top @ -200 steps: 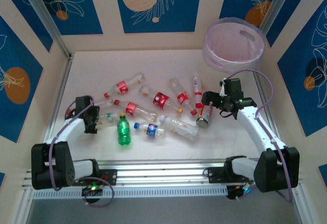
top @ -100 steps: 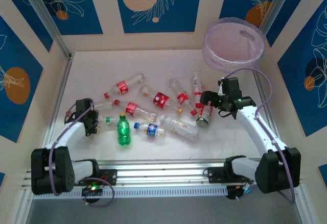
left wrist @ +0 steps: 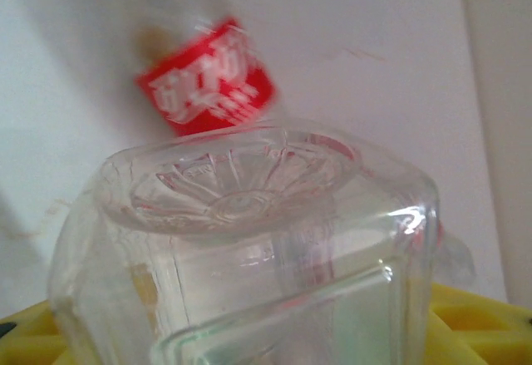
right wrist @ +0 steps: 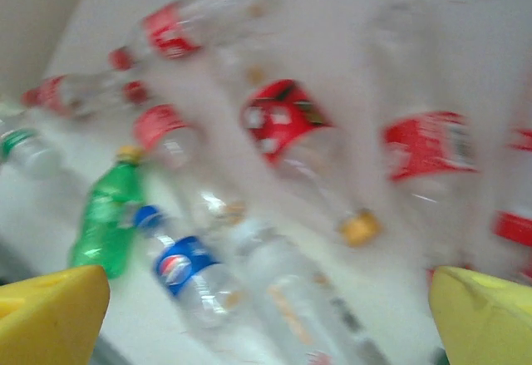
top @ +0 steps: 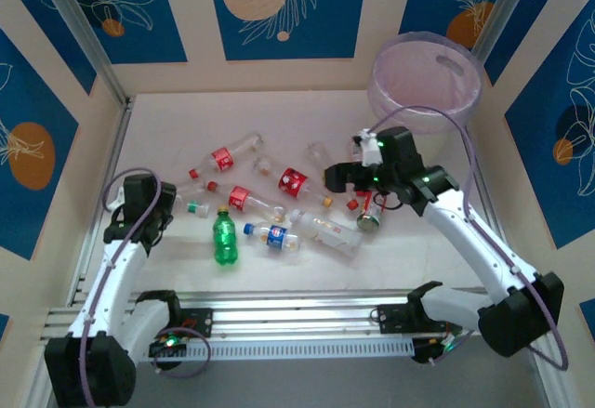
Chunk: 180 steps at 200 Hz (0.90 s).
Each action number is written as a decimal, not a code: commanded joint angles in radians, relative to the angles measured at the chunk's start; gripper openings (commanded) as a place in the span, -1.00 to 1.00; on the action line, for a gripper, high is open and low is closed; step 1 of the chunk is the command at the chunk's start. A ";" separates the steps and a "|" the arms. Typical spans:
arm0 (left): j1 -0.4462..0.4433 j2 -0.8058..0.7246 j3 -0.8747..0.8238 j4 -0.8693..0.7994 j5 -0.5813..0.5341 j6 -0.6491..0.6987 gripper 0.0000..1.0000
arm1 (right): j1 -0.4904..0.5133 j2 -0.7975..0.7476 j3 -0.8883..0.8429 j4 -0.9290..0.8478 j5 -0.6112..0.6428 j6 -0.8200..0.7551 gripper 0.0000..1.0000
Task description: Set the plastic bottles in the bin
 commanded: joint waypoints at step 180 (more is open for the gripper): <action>-0.424 0.351 0.196 0.532 0.334 -0.041 0.00 | 0.237 0.476 0.187 0.385 -0.308 0.188 0.20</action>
